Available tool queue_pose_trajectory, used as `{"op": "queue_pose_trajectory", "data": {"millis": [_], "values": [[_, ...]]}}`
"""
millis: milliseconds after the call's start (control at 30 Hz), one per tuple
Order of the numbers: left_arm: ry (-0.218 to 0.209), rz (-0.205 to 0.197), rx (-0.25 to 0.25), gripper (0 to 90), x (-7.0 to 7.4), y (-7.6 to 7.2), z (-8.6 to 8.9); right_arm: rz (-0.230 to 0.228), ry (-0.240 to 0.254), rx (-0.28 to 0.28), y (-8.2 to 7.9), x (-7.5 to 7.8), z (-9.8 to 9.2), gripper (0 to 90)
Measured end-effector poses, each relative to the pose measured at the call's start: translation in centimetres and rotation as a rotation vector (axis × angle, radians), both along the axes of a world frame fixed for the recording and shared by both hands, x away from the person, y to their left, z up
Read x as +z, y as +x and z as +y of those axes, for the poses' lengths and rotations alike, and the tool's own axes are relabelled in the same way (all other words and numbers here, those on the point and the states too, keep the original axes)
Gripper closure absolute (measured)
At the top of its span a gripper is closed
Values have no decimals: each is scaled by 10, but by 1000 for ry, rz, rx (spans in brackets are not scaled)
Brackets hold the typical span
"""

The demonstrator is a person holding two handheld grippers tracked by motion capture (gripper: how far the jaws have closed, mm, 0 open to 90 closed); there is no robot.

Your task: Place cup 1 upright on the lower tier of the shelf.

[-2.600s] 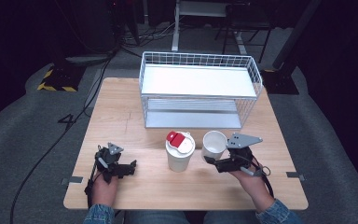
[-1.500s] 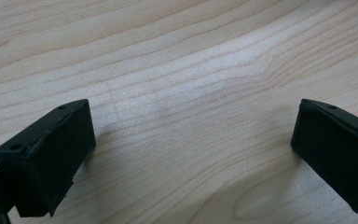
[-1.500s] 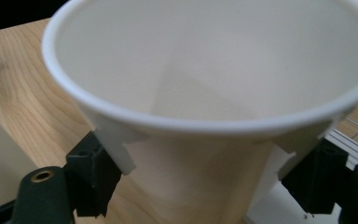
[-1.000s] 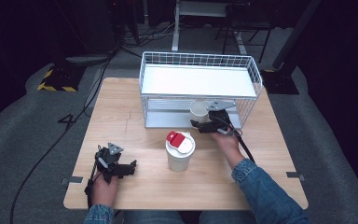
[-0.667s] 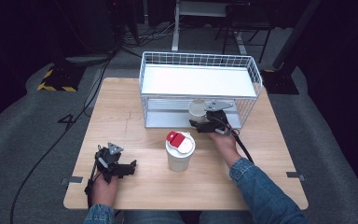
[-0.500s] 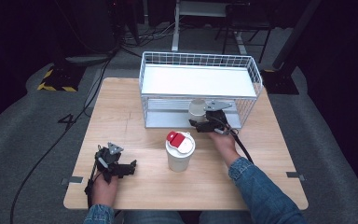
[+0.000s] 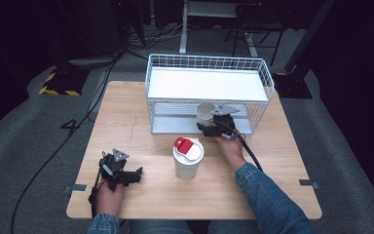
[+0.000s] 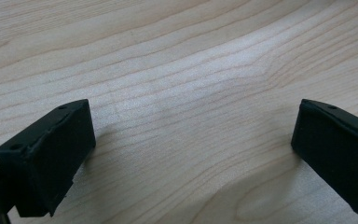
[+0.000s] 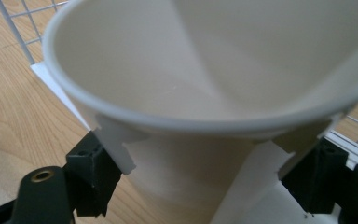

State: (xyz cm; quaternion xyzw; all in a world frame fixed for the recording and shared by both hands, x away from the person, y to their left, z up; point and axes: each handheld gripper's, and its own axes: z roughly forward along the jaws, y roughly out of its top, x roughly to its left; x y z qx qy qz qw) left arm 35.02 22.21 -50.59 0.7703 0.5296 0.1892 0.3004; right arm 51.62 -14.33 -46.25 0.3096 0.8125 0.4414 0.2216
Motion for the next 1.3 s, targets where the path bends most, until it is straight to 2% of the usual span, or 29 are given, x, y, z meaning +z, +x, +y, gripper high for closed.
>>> {"op": "queue_pose_trajectory", "data": {"millis": [367, 467, 700, 1000, 1067, 1200, 1300], "values": [[0, 0, -1, 1, 0, 0, 0, 11, 25, -7, 7, -4, 1, 224], [-2, 0, 3, 1, 0, 0, 0, 33, 37, -17, 10, -6, 0, 224], [-1, 0, 1, 1, 0, 0, 0, 52, 35, -25, 14, -11, -1, 223], [-1, 0, 0, 1, 0, 0, 0, 60, 57, -25, 17, -12, -3, 222], [-1, 0, 2, 1, 0, 0, 0, 68, 63, -31, 18, -12, -4, 211], [0, 0, 0, 1, 0, 0, 0, 93, 96, -37, 19, -11, -5, 91], [-2, 0, 3, 1, 0, 0, 0, 94, 92, -47, 19, -11, -6, 36]]}}
